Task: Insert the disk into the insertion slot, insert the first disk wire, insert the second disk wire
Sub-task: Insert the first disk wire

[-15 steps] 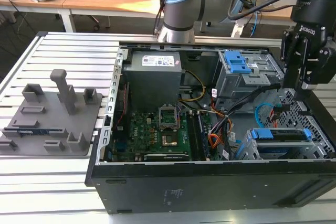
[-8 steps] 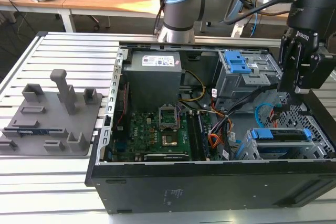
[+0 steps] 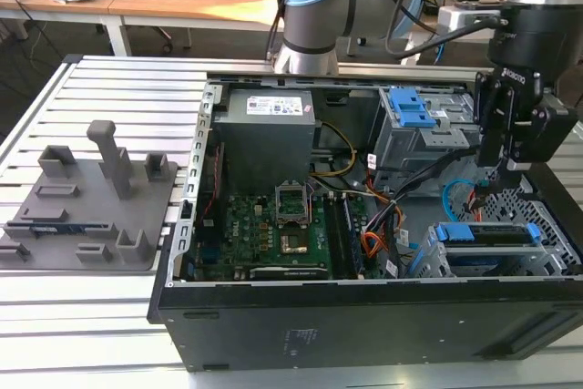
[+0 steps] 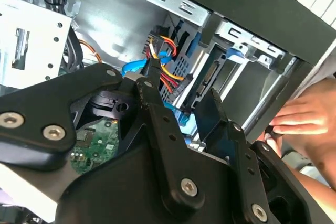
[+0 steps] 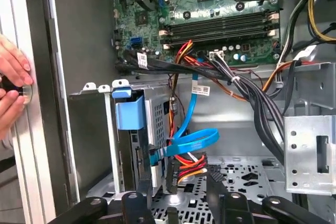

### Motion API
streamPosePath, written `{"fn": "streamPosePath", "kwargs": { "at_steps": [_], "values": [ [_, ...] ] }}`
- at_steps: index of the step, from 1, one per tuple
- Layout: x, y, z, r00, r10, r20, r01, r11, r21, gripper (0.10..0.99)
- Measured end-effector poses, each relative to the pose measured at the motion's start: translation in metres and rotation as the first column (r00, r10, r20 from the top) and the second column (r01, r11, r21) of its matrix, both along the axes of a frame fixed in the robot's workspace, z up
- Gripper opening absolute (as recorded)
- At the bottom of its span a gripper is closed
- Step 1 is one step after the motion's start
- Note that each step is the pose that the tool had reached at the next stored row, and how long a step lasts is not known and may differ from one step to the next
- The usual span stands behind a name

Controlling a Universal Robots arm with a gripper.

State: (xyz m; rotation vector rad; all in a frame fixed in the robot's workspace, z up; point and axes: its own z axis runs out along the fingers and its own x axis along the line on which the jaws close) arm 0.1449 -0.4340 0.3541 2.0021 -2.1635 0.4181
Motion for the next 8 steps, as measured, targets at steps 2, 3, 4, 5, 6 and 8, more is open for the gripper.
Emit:
{"fn": "streamPosePath", "kwargs": {
  "at_steps": [2,3,4,5,6,8],
  "values": [
    [-0.0001,0.0056,-0.0004,1.0,0.0,0.0001,0.0,0.9993,-0.037,0.533],
    [-0.0002,0.0089,-0.0008,1.0,0.0,0.0001,0.0,0.9979,-0.065,0.533],
    [-0.0008,0.0118,-0.0016,1.0,0.0,0.0,0.0,0.9966,-0.082,0.533],
    [-0.0018,0.0125,-0.0033,1.0,0.0,0.0007,0.0,0.9963,-0.086,0.533],
    [-0.0026,0.0134,-0.0047,1.0,0.0,0.0017,0.0,0.9959,-0.091,0.522],
    [-0.0032,0.0139,-0.0052,1.0,0.0,0.0019,0.0,0.9945,-0.105,0.443]
  ]
}}
